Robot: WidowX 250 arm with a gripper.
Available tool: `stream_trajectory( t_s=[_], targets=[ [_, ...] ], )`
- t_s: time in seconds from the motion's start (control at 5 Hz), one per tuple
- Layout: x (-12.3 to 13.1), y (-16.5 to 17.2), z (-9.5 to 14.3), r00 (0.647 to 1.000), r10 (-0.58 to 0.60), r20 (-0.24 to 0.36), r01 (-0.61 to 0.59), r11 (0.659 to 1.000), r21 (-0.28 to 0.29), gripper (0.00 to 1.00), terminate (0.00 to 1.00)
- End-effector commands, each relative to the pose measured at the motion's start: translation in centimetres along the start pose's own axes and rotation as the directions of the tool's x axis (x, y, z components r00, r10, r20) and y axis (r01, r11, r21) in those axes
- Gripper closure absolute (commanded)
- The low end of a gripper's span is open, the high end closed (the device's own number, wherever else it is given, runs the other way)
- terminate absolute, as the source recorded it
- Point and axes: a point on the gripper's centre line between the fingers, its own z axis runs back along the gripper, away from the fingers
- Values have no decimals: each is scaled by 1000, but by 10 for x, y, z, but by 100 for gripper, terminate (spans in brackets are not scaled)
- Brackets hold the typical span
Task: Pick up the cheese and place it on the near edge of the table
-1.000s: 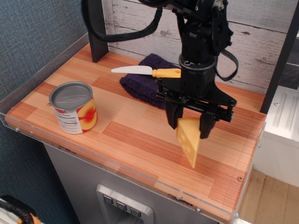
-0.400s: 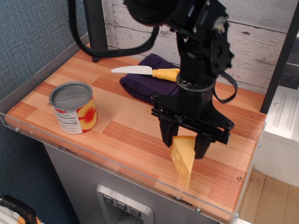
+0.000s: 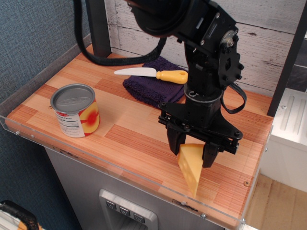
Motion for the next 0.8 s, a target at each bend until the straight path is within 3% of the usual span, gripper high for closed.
stream_trajectory(
  t_s=[0.0, 0.6],
  targets=[
    [5, 11, -4, 999, 30, 41, -28, 999, -35, 0, 0],
    [5, 13, 15, 999, 28, 35, -26, 997, -74, 0, 0]
  ],
)
